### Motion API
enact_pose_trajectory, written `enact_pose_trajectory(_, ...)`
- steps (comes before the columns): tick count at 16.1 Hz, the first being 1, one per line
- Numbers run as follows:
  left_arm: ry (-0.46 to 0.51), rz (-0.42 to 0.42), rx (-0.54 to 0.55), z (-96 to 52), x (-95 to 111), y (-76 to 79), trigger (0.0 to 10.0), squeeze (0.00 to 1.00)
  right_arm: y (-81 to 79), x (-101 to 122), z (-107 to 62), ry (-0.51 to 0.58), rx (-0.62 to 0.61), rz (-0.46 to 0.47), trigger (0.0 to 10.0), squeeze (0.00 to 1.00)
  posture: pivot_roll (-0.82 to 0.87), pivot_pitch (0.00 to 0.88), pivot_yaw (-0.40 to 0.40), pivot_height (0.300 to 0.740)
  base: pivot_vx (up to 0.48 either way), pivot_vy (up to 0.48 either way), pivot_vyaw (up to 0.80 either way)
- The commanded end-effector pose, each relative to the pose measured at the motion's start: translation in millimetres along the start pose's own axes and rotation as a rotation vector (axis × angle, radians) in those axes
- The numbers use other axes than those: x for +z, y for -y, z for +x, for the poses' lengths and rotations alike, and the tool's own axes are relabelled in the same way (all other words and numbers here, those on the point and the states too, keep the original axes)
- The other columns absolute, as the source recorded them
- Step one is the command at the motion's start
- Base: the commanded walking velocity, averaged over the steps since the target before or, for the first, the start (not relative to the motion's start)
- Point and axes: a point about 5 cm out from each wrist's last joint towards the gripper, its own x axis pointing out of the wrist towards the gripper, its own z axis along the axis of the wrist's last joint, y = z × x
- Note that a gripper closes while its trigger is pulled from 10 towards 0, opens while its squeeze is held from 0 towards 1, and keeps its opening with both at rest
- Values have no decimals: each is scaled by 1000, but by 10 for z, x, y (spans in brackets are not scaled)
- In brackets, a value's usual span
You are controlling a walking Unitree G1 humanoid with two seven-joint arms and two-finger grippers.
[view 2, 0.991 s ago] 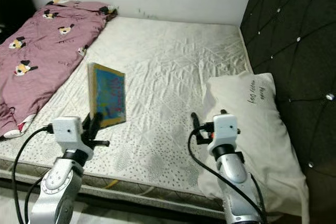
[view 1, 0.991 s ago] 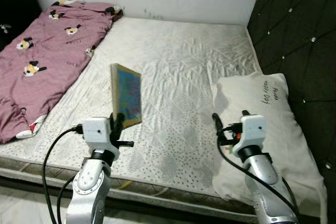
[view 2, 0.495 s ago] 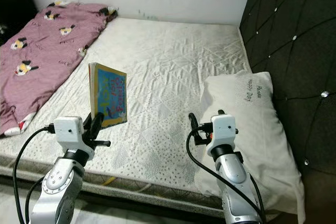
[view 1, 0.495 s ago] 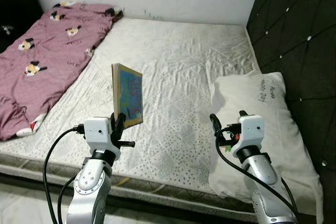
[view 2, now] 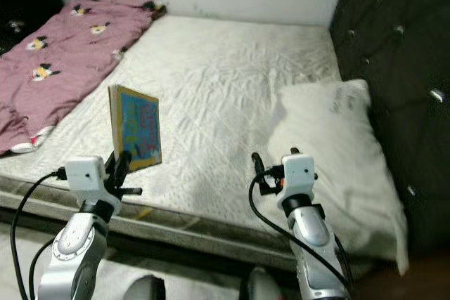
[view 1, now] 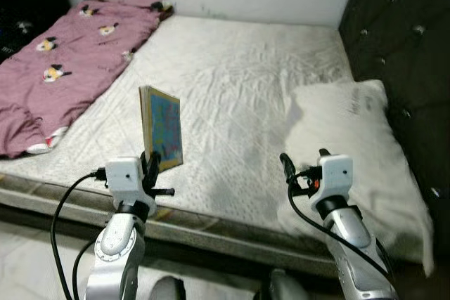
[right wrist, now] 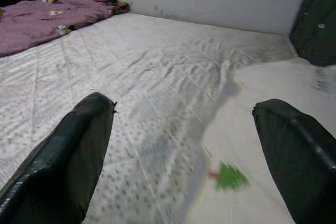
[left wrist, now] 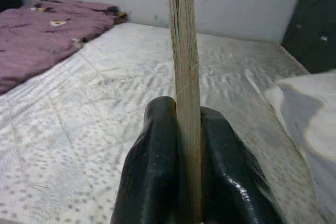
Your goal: Clean up the room
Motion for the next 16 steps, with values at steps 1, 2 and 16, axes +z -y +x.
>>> enact_pose_trajectory(1, 36, 2, -6, 32, 83, 12, 10000, 0, -4, 18, 6, 5, 6, 0, 10000, 0, 36, 61, 28, 639, 0, 0, 0)
enact_pose_trajectory(2, 37, 2, -5, 34, 86, 11, 10000, 0, -4, 19, 9, 6, 6, -1, 10000, 0, 36, 62, 28, 639, 0, 0, 0)
enact_pose_trajectory(16, 50, -17, -45, 9, 96, 48, 10000, 0, 2, 13, 7, -1, 12, -5, 10000, 0, 31, 74, 21, 639, 117, 0, -72)
